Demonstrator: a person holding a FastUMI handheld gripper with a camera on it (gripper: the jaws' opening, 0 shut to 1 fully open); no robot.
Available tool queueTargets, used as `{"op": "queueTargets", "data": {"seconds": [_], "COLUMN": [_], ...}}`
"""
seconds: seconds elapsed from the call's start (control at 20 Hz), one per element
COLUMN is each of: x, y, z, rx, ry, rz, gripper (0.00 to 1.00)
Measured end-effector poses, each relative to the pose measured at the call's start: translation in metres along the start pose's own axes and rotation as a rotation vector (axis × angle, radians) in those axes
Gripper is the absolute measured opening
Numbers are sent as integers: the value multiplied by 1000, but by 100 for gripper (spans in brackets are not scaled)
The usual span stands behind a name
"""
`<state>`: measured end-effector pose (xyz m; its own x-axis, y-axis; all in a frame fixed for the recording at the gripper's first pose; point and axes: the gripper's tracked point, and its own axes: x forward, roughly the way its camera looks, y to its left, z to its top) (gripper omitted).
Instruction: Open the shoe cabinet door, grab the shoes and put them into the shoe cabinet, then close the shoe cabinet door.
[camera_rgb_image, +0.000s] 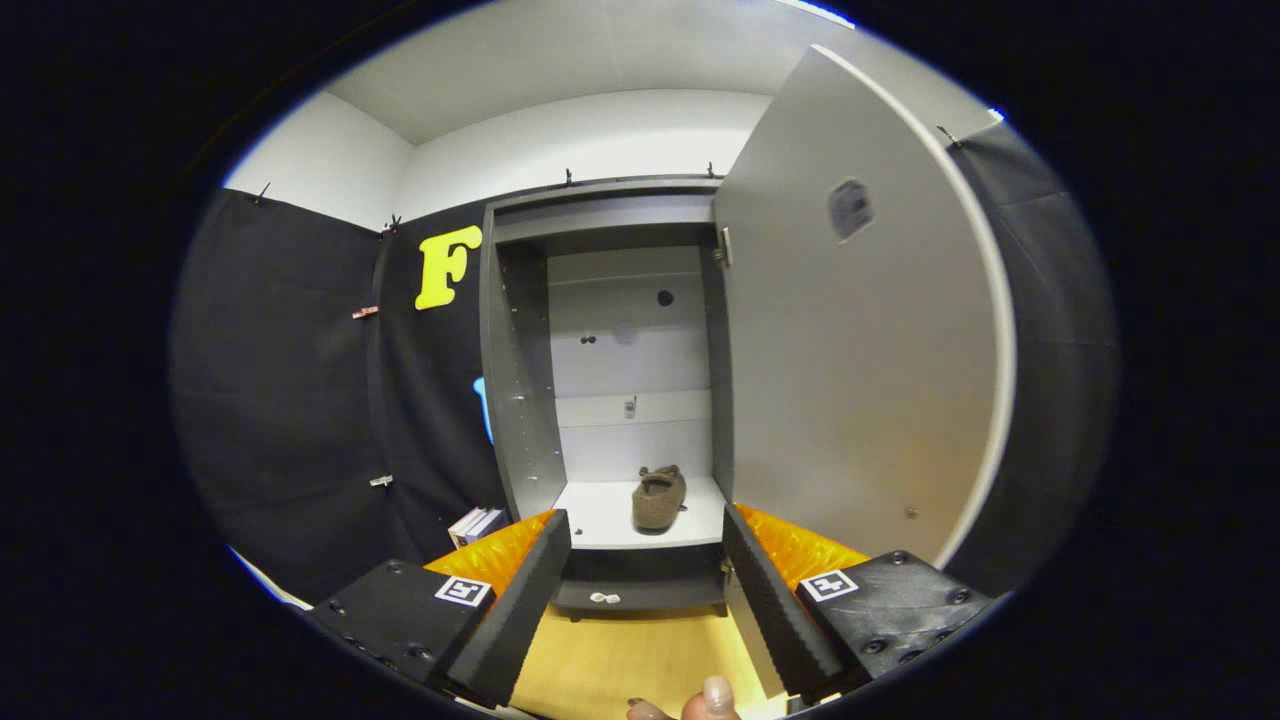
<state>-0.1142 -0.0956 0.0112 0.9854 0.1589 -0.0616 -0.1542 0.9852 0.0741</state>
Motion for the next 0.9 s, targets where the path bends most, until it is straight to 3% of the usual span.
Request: {"op": "queueTargets", "data": {"seconds": [0.45, 0.6, 0.9], "x": [-75, -73, -46], "y": [-118, -170, -247], "z": [12, 8, 16], "rx": [-36, -16, 35], "ry": [-55, -51, -55], "rz": [-169, -257, -329], "gripper": [96, 96, 98]}}
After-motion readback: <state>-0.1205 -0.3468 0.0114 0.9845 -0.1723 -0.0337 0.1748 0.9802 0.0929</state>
